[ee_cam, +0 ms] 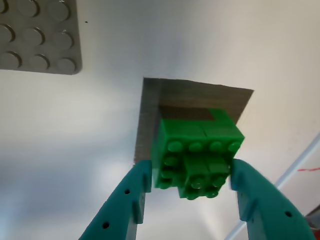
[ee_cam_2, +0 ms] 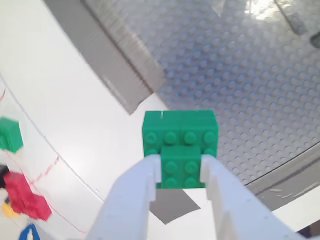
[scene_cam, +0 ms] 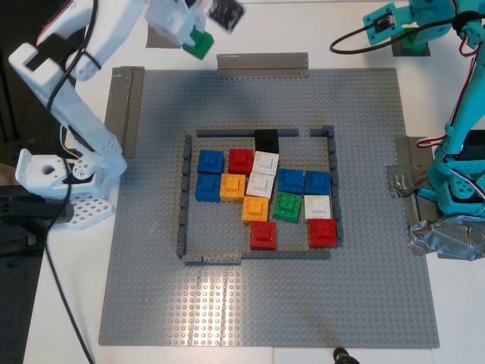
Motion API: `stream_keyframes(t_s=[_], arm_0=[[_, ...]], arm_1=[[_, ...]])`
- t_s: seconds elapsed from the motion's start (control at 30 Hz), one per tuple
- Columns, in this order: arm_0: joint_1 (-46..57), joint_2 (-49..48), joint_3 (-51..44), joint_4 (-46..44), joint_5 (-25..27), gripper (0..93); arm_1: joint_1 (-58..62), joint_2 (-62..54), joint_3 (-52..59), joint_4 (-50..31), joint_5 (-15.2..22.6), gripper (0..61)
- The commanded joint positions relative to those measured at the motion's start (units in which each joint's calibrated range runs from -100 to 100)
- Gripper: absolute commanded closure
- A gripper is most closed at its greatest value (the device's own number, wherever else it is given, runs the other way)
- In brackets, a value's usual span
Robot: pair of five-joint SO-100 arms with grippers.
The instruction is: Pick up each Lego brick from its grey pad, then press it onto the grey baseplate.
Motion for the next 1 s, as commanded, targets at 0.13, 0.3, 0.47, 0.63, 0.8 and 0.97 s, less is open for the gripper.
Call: stream_keyframes(t_s=[0.13, 0.3, 0.47, 0.63, 0.8, 0.97], arm_0=[[1.7, 0.3, -1.6, -1.1, -0.4, 75.2], [1.6, 0.1, -1.6, -1.0, -0.4, 75.2], [1.2, -0.2, -1.8, -1.0, -0.4, 75.2], [1.0, -0.2, -3.5, -0.4, -0.5, 75.2], [1.0, -0.2, -3.8, -0.3, -0.5, 75.2], [1.0, -0.2, -3.8, -0.3, -0.4, 75.2]], arm_1=[[11.8, -10.6, 8.4, 7.1, -8.0, 61.2], [18.2, -12.3, 15.1, 3.4, -10.3, 61.2], [23.0, -10.2, 17.7, -0.1, -10.7, 61.2], [25.6, -7.1, 19.3, -2.5, -10.5, 61.2], [27.1, -5.4, 23.4, -4.4, -10.6, 61.2], [27.7, -5.1, 26.8, -6.4, -10.5, 61.2]])
